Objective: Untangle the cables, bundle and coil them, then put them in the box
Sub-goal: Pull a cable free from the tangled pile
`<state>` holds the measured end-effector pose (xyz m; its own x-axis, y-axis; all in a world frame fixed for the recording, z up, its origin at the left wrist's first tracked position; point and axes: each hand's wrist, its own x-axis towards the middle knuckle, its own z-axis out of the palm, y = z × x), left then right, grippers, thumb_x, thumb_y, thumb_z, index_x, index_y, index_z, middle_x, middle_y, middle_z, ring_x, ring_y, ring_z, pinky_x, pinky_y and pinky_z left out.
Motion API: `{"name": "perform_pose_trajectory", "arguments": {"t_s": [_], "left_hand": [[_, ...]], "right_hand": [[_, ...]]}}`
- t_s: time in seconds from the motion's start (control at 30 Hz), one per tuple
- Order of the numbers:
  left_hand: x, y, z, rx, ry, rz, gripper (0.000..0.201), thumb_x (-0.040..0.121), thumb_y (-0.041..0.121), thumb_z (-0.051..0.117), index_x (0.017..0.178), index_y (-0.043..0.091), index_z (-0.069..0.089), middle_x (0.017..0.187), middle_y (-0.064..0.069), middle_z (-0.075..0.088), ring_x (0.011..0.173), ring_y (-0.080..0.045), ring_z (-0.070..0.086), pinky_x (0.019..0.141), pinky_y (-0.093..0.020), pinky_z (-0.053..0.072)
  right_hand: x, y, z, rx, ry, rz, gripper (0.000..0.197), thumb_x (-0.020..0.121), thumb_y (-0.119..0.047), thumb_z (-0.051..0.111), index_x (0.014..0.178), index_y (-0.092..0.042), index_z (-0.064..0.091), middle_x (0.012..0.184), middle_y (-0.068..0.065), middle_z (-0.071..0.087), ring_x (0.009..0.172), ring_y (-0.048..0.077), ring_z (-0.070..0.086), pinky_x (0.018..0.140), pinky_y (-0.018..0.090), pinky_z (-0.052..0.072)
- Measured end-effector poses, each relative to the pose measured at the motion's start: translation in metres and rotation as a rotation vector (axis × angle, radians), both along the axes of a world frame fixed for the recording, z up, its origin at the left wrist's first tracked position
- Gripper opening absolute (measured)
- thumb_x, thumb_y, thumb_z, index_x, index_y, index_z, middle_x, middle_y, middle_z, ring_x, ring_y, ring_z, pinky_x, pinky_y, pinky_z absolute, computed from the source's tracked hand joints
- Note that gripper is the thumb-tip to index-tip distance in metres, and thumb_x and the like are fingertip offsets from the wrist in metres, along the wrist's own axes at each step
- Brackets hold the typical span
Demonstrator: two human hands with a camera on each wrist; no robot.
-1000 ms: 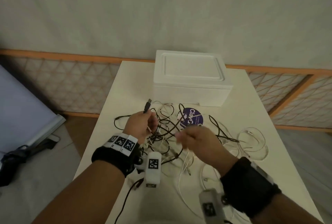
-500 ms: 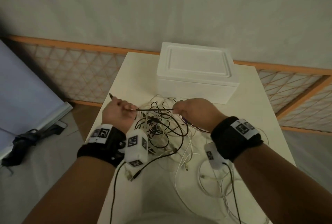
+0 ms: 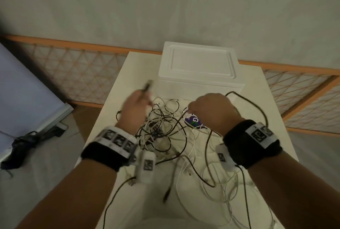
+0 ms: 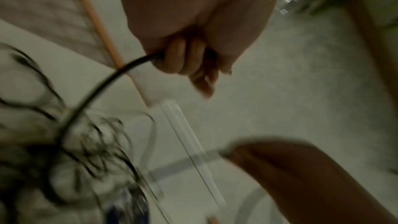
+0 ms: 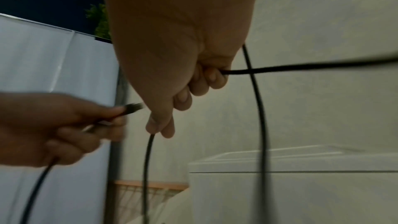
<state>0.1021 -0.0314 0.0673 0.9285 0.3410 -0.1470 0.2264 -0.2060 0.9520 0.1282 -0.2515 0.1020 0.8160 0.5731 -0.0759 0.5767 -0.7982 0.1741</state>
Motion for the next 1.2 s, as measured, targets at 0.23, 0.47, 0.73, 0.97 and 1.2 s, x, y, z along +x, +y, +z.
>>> {"name": "perform_pose_trajectory", "arguments": {"t_s": [0.23, 0.47, 0.73, 0.97, 1.2], "left_hand": [[-0.003, -0.048, -0.005, -0.01, 0.045, -0.369, 0.026, 0.1, 0.036, 0.042, 0.079, 0.022, 0.05, 0.067, -0.002, 0.051, 0.053, -0.015, 0.04, 0.053, -0.03, 0.029], [0.008, 0.062, -0.017, 0.564, 0.078, -0.034, 0.032, 0.103, 0.034, 0.035, 0.091, 0.006, 0.046, 0.077, -0.008, 0.046, 0.081, -0.031, 0.049, 0.069, -0.035, 0.031], [-0.006, 0.013, -0.009, 0.913, -0.018, -0.25, 0.035, 0.103, 0.036, 0.03, 0.109, 0.01, 0.052, 0.089, -0.009, 0.058, 0.074, -0.027, 0.054, 0.062, -0.035, 0.037], [-0.027, -0.062, -0.002, 0.588, -0.125, -0.5, 0.031, 0.102, 0.034, 0.034, 0.103, 0.01, 0.054, 0.079, -0.002, 0.059, 0.072, -0.022, 0.057, 0.066, -0.039, 0.045], [0.002, 0.04, -0.014, 0.985, 0.012, -0.268, 0.042, 0.1, 0.049, 0.024, 0.09, 0.015, 0.046, 0.072, 0.0, 0.052, 0.068, -0.024, 0.054, 0.062, -0.035, 0.04]], "right_hand": [[-0.001, 0.017, -0.005, 0.111, 0.005, 0.002, 0.034, 0.095, -0.047, 0.044, 0.081, -0.017, 0.051, 0.065, -0.003, 0.043, 0.069, 0.026, 0.056, 0.057, 0.031, 0.035], [-0.012, -0.037, 0.002, 0.222, 0.138, -0.177, 0.031, 0.096, -0.048, 0.042, 0.103, -0.025, 0.062, 0.088, 0.0, 0.064, 0.086, 0.021, 0.062, 0.065, 0.027, 0.034], [-0.02, -0.007, -0.022, 0.097, 0.061, -0.114, 0.029, 0.099, -0.039, 0.039, 0.099, -0.02, 0.061, 0.089, 0.002, 0.067, 0.083, 0.025, 0.063, 0.067, 0.031, 0.044], [-0.023, 0.011, -0.018, 0.122, -0.038, -0.004, 0.023, 0.096, -0.03, 0.04, 0.081, -0.016, 0.05, 0.074, 0.004, 0.058, 0.075, 0.028, 0.062, 0.059, 0.032, 0.038], [-0.024, -0.053, -0.024, 0.241, 0.132, -0.198, 0.033, 0.097, -0.048, 0.038, 0.104, -0.024, 0.059, 0.096, -0.002, 0.067, 0.093, 0.019, 0.062, 0.074, 0.032, 0.046]]}}
